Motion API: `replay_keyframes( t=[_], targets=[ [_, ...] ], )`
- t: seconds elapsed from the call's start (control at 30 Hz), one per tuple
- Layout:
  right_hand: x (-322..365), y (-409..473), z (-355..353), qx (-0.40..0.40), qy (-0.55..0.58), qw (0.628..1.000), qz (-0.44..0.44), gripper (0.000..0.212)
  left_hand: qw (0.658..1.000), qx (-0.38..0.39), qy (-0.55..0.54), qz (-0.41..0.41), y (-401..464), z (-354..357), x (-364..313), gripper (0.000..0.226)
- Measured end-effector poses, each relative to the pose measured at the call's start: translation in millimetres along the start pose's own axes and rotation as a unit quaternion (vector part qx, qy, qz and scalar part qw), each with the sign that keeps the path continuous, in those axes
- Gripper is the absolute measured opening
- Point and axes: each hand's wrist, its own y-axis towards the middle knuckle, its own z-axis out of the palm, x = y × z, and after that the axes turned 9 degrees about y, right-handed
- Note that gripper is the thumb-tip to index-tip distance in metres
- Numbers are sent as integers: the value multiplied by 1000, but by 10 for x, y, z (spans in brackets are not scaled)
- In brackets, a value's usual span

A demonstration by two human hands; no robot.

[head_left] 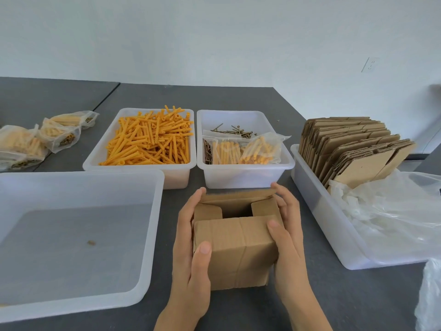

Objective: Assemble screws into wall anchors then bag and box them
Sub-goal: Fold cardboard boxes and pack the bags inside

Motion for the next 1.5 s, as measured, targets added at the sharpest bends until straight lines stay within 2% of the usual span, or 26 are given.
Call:
replay_keyframes(
  t=[0.1,0.2,0.53,0.63,0.8,0.9,1.1,1.17,1.33,1.4,1.43,1.5],
  targets=[
    [-15,-17,30,-26,-11,1000,10,35,1000,4,17,21,2,-7,9,55],
    [-11,-9,32,-30,-17,999,-8,30,999,8,27,22,7,-13,5,52],
    [37,5,7,-9,-75,994,-77,36,999,40,29,19,10,-59,-9,59],
    [81,27,-10,21,-101,992,-75,35,997,72,31,-7,20,-97,-23,63],
    [100,27,-30,30,-79,994,-73,34,994,93,61,14,27,-126,-93,62],
    [90,29,-7,24,-54,996,-71,32,995,79,62,-28,19,-135,-169,59],
    [101,1,23,11,-20,999,-37,30,984,57,86,-143,142,-98,-386,37],
    [105,-15,15,10,-8,999,-30,30,981,49,87,-165,177,-87,-432,42],
    [130,-22,-9,19,4,1000,-12,32,974,84,158,-140,235,-94,-583,52],
    [142,-20,-8,21,0,1000,-9,31,954,121,253,-109,268,-91,-634,51],
    [146,-17,-5,20,-3,1000,-8,31,924,142,343,-95,299,-82,-645,51],
    [149,-12,5,19,-7,1000,-7,30,828,190,525,-60,389,-54,-653,59]
  ],
)
